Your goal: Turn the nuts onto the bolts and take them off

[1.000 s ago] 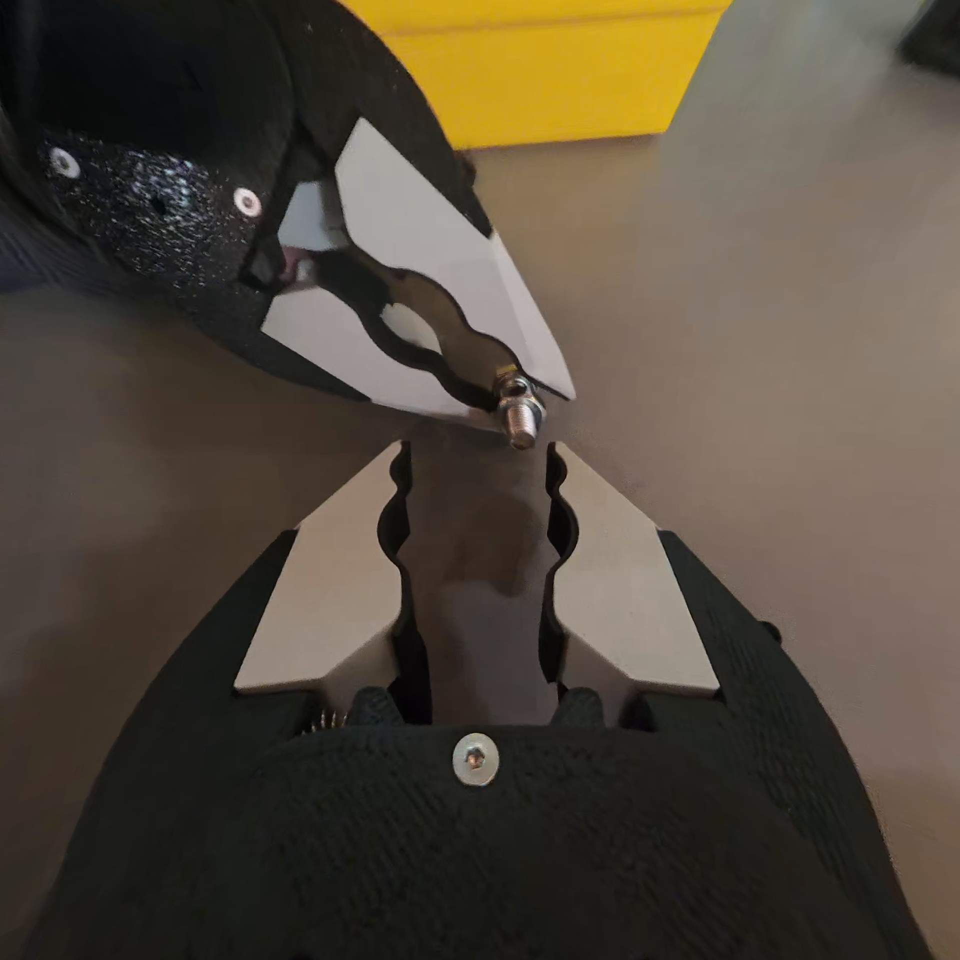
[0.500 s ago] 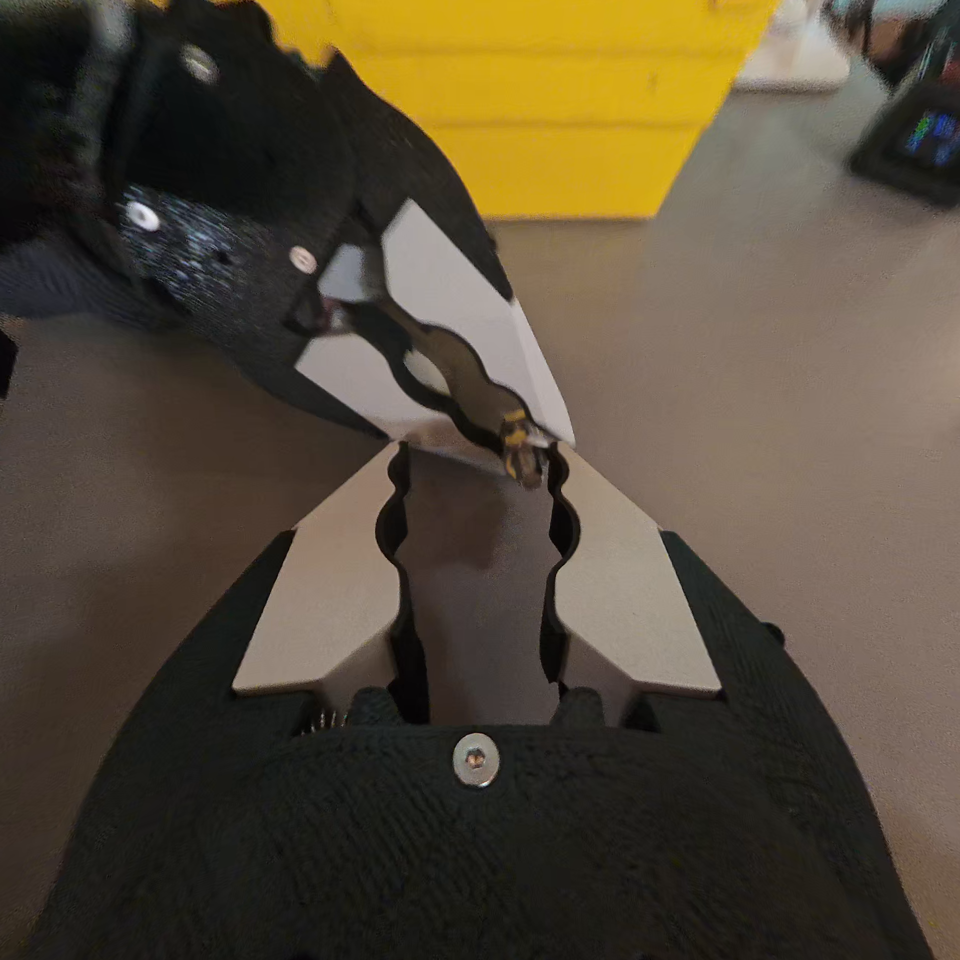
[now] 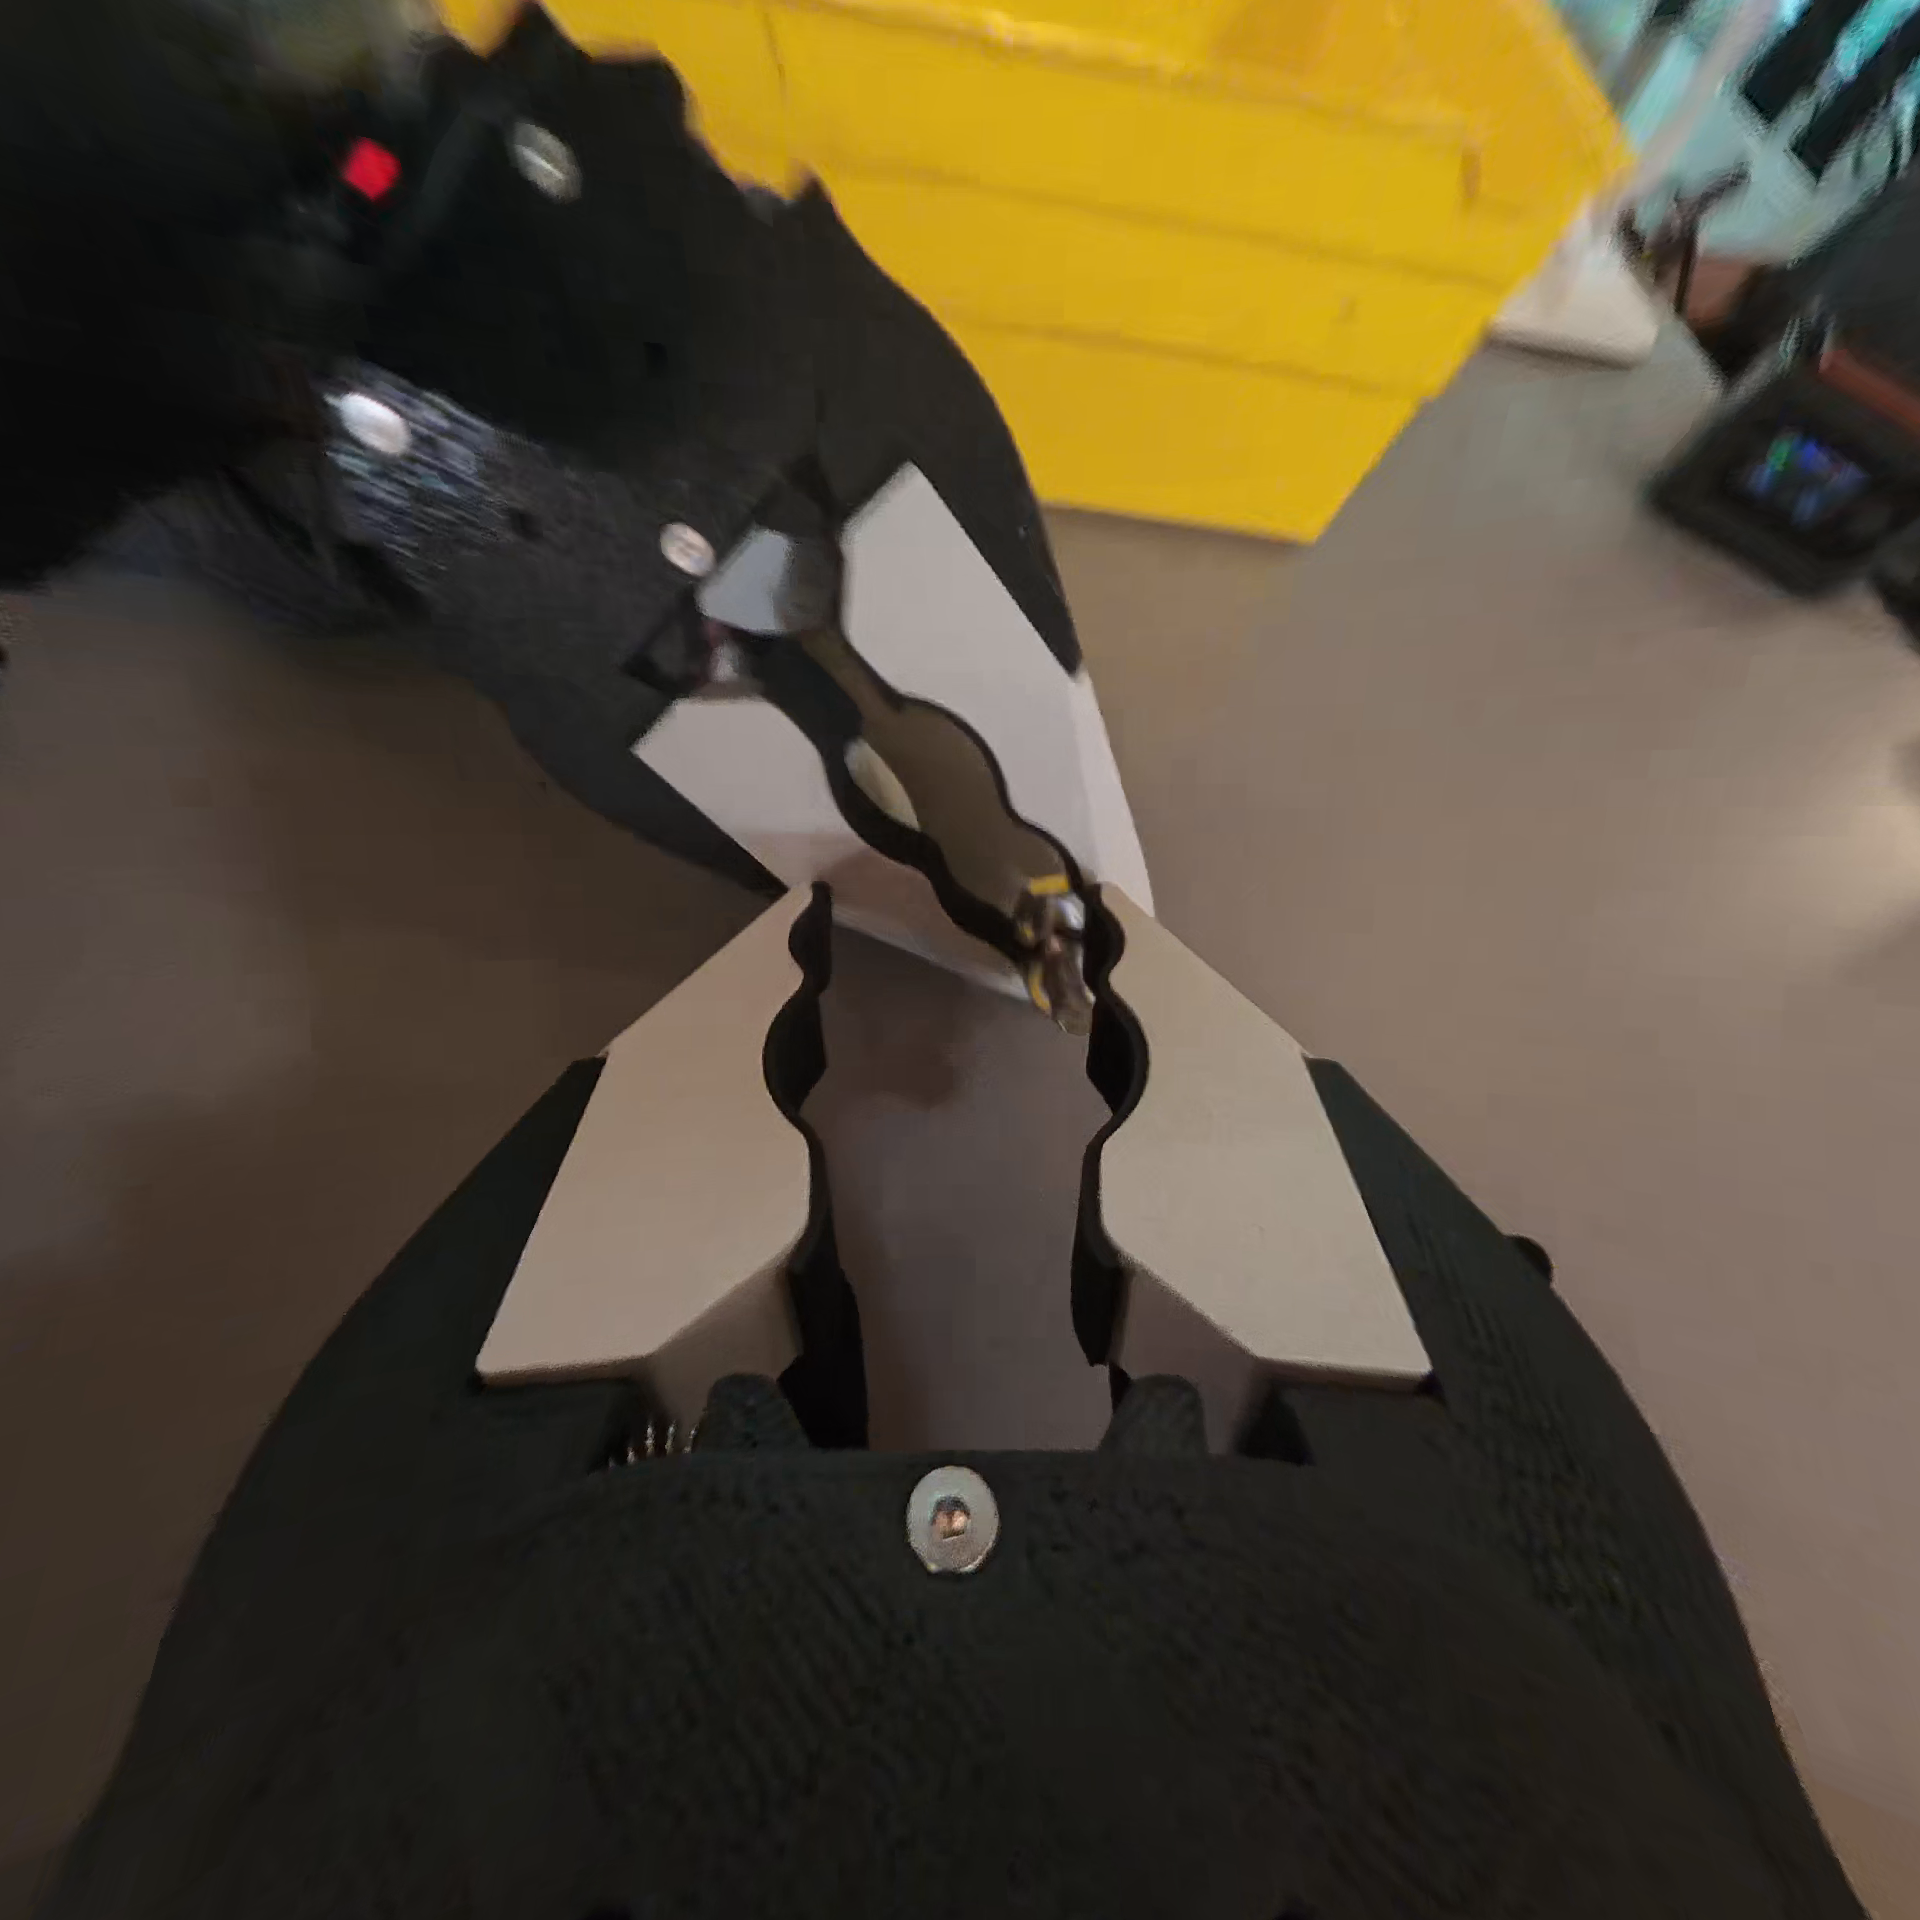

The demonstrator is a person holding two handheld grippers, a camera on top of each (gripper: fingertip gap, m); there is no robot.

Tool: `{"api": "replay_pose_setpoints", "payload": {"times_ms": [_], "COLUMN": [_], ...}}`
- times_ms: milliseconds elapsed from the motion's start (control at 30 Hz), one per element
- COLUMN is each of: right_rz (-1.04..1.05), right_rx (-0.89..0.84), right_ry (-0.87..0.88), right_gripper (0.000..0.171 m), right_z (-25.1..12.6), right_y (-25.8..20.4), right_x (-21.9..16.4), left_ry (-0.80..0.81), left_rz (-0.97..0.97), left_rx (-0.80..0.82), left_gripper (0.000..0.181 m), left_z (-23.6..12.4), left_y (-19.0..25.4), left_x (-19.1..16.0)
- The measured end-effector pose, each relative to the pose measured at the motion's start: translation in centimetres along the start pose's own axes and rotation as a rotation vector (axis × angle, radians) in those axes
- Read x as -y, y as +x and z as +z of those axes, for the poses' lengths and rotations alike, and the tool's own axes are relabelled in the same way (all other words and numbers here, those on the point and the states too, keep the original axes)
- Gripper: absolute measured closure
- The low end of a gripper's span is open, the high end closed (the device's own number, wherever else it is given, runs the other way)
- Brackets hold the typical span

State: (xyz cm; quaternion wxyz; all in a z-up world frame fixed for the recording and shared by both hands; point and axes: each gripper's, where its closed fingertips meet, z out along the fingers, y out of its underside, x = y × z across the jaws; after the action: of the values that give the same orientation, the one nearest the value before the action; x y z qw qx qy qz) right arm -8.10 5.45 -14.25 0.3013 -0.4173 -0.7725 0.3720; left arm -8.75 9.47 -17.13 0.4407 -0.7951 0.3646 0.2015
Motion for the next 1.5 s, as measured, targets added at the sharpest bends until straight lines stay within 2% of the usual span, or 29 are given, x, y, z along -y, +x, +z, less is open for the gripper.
{"api": "replay_pose_setpoints", "payload": {"times_ms": [100, 233, 367, 433, 500, 600, 800, 933, 1033, 1167, 1267, 1400, 1500], "right_rz": [-0.036, 0.06, 0.125, 0.074, -0.001, 0.012, 0.148, 0.023, -0.072, 0.017, 0.088, -0.014, -0.042], "right_rx": [-0.021, -0.036, 0.022, 0.006, 0.008, 0.005, -0.002, -0.011, -0.008, -0.071, -0.017, -0.032, -0.014], "right_ry": [0.083, -0.021, -0.069, -0.041, 0.023, 0.082, -0.074, -0.023, 0.066, -0.086, -0.161, -0.07, 0.062], "right_gripper": [0.124, 0.122, 0.123, 0.119, 0.123, 0.123, 0.123, 0.119, 0.123, 0.123, 0.122, 0.118, 0.124], "right_z": [-0.6, -0.9, -0.4, -0.1, -0.2, -0.9, -1.1, -0.2, -0.5, -1.0, -0.6, -0.1, -0.7], "right_y": [0.0, 1.2, 0.6, 0.5, -0.1, 0.0, 1.1, 0.3, -0.7, 1.2, 0.8, 0.3, -0.3], "right_x": [1.5, -1.0, -2.1, -1.3, 0.0, 1.1, -2.4, -0.8, 1.3, -1.6, -3.4, -1.3, 0.9], "left_ry": [-0.002, -0.002, -0.002, -0.001, -0.002, -0.002, -0.002, 0.001, 0.004, 0.008, 0.007, 0.01, 0.005], "left_rz": [-0.007, -0.008, -0.011, -0.013, -0.012, -0.017, -0.021, -0.027, -0.039, -0.044, -0.041, -0.033, -0.04], "left_rx": [-0.001, -0.001, -0.003, -0.004, -0.004, -0.006, -0.007, -0.011, -0.014, -0.016, -0.016, -0.017, -0.017], "left_gripper": [0.165, 0.165, 0.165, 0.165, 0.164, 0.164, 0.165, 0.165, 0.164, 0.164, 0.164, 0.165, 0.164], "left_z": [0.0, 0.0, 0.0, 0.0, 0.0, 0.0, 0.0, 0.0, 0.0, 0.0, 0.0, 0.0, 0.0], "left_y": [0.0, 0.0, 0.0, 0.0, 0.0, -0.1, -0.1, -0.1, -0.1, -0.1, -0.1, -0.1, -0.1], "left_x": [0.0, 0.0, 0.0, 0.0, 0.0, 0.0, 0.0, 0.0, -0.1, 0.0, 0.0, 0.0, 0.0]}}
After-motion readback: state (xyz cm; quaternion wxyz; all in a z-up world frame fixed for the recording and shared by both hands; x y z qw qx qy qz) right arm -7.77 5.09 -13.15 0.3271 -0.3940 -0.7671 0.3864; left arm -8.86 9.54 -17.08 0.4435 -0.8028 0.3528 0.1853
